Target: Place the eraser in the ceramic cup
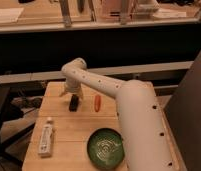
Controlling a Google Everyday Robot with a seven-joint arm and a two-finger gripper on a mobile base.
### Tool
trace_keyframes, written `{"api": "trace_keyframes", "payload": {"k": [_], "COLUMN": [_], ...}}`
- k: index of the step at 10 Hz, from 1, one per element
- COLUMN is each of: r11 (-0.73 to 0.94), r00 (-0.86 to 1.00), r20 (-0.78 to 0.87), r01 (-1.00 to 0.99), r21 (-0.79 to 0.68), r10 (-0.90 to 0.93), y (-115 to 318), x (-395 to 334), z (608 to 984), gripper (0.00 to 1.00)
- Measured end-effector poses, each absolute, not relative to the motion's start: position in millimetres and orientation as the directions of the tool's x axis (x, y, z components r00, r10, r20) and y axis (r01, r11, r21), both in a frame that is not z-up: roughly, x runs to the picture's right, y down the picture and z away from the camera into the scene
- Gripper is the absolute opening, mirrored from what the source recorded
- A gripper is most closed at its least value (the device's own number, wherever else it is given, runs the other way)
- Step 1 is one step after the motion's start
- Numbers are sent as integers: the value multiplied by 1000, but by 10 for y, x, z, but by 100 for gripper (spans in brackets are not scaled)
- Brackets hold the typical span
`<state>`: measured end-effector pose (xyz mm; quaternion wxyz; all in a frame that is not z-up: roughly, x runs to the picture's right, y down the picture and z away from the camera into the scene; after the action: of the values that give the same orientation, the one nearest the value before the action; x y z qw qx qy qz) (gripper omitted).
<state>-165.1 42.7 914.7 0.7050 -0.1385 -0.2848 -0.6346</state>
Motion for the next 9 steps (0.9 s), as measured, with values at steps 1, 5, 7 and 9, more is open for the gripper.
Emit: {"api": "trace_keyframes", "payload": {"k": [1, 5, 7, 9], "r11": [160, 152, 152, 138], "r00": [35, 31, 32, 25], "r20": [582, 588, 595, 596], "r01": [973, 976, 977, 980], "r21": [164, 157, 152, 145], "r10": [-813, -808, -803, -802], "y": [449, 485, 509, 543], "x": [-1659, -1686, -1671, -1681], "z": [9174, 9282, 9333, 9361], "gripper": [78, 35, 19, 2]}}
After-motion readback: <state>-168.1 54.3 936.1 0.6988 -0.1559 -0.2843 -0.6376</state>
